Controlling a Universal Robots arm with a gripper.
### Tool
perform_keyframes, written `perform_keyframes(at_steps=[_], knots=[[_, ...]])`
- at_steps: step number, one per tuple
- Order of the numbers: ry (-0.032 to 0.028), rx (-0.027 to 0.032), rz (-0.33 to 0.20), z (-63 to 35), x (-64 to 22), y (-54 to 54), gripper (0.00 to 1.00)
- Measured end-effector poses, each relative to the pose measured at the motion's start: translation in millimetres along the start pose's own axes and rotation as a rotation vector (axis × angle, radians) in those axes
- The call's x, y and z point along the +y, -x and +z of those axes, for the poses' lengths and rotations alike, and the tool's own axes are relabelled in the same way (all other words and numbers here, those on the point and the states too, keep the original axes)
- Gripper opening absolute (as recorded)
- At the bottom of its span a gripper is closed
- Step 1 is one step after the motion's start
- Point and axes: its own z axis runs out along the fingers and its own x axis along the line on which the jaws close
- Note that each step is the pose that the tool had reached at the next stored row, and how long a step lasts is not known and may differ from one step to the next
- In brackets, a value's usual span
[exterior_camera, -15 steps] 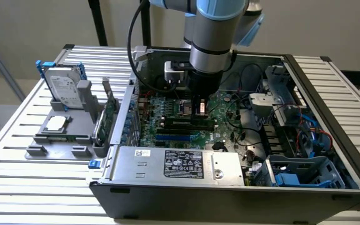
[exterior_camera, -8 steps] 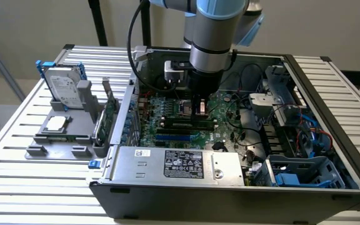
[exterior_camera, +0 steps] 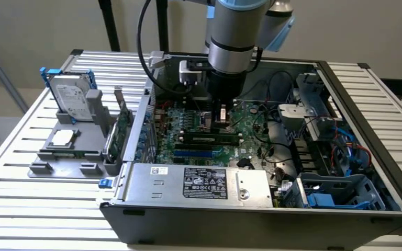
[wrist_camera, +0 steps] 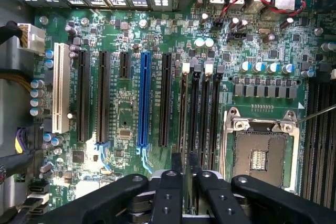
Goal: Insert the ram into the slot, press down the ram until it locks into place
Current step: 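Insert the ram into the slot, then press down the ram until it locks into place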
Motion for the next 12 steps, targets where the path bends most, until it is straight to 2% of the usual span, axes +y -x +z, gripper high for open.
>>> perform_keyframes(at_steps=[12], knots=[[0.0001, 0.0001, 0.000, -0.1, 0.1, 0.0, 0.11]])
